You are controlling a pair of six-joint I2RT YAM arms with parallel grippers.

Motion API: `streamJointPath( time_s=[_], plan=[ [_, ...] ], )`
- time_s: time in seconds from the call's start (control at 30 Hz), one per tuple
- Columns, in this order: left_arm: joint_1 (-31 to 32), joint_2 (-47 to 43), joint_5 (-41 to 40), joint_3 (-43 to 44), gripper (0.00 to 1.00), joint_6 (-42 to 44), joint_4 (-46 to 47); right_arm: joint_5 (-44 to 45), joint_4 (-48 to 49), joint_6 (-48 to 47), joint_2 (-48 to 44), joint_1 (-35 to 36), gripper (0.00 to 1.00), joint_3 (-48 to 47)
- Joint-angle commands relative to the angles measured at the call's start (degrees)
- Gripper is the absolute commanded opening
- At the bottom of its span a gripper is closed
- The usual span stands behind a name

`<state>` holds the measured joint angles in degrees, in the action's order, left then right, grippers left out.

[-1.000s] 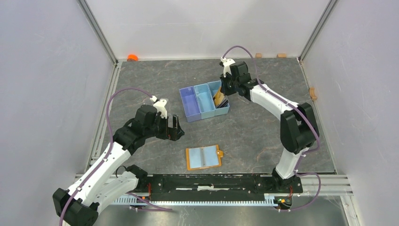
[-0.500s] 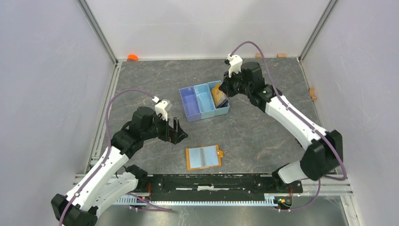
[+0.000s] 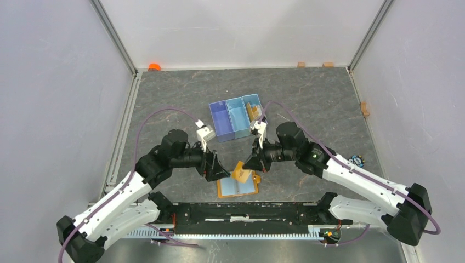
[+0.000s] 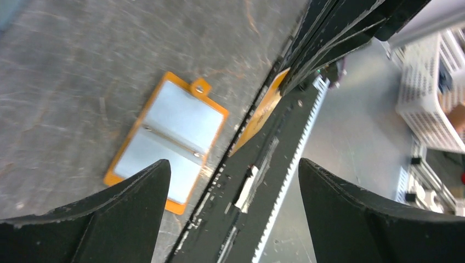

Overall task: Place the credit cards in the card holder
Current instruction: Pick up the credit card from the storage box, then insert the credit card into the card holder.

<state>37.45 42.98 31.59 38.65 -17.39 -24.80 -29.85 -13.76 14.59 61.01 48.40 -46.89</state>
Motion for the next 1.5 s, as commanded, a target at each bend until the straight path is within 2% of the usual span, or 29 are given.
streamJointPath(
  time_s=[0.0, 0.1, 0.2, 0.3, 0.33, 0.37, 0.5, 0.53, 0.6, 0.63, 0.73, 0.77, 0.83, 0.93, 1.0, 1.27, 1.33, 1.43, 1.47],
  plan=[
    [5.12, 2.72, 5.92, 0.03, 0.90, 2.09, 2.40, -7.97, 6.34, 5.93, -4.05, 3.17, 0.00, 3.41],
    [7.98, 3.54, 9.89, -0.50, 0.83, 1.53, 4.28, -8.89, 8.96, 8.35, -6.00, 4.45, 0.00, 5.08],
    [10.82, 4.14, 13.55, -0.99, 0.81, 0.82, 6.32, -9.16, 8.84, 8.86, -6.41, 4.92, 0.00, 5.06],
    [13.16, 4.68, 11.94, -1.12, 0.79, 0.79, 6.13, -10.24, 10.50, 9.54, -6.33, 5.63, 0.00, 5.48],
    [13.63, 5.02, 11.98, -1.08, 0.75, 0.83, 6.08, -10.56, 11.18, 9.71, -6.06, 5.83, 0.00, 5.58],
    [14.13, 5.30, 12.16, -1.01, 0.68, 0.79, 6.10, -10.67, 11.27, 9.74, -5.89, 5.91, 0.00, 5.51],
    [15.84, 6.24, 12.53, -0.31, 0.11, 0.56, 5.85, -10.18, 11.59, 9.76, -5.11, 6.29, 0.01, 4.89],
    [16.04, 5.92, 12.32, -0.03, 0.02, 0.53, 5.58, -9.13, 11.58, 10.08, -5.27, 6.25, 0.06, 4.80],
    [16.20, 3.94, 10.42, -0.25, 0.02, -1.23, 6.46, -5.95, 11.53, 10.81, -6.24, 6.31, 0.30, 4.95],
    [16.25, 2.63, 9.23, -0.82, 0.02, -2.52, 7.79, -3.78, 11.57, 11.23, -7.24, 6.28, 0.45, 5.24],
    [16.20, -2.30, 5.49, -3.90, 0.02, -8.32, 13.99, 4.06, 13.30, 14.36, -11.88, 6.30, 0.76, 8.62],
    [16.25, -3.91, 4.22, -5.00, 0.02, -10.30, 16.26, 5.72, 16.25, 15.77, -13.74, 6.27, 0.80, 10.58],
    [16.25, -6.21, 2.14, -6.87, 0.02, -13.62, 20.00, 7.45, 20.89, 18.86, -16.52, 6.28, 0.81, 14.54],
    [16.24, -7.82, 0.03, -8.15, 0.02, -16.32, 22.89, 6.14, 29.49, 24.02, -18.51, 6.35, 0.76, 20.10],
    [16.25, -7.60, -1.03, -8.33, 0.02, -16.82, 22.88, 5.17, 33.86, 26.39, -18.82, 6.67, 0.68, 22.43],
    [16.18, -5.80, -2.04, -12.29, 0.02, -21.95, 29.89, 5.80, 48.71, 31.55, -17.43, 8.53, 0.46, 27.65],
    [16.23, -5.76, -2.15, -12.96, 0.02, -22.41, 30.55, 6.16, 50.02, 32.19, -16.58, 8.73, 0.35, 28.12],
    [16.23, -4.91, -1.98, -14.10, 0.03, -23.46, 30.66, 7.03, 50.22, 32.86, -15.56, 8.89, 0.07, 28.98],
    [16.25, -4.60, -2.50, -14.38, 0.10, -23.76, 29.73, 8.22, 48.23, 32.88, -15.49, 8.87, 0.00, 28.97]
  ],
)
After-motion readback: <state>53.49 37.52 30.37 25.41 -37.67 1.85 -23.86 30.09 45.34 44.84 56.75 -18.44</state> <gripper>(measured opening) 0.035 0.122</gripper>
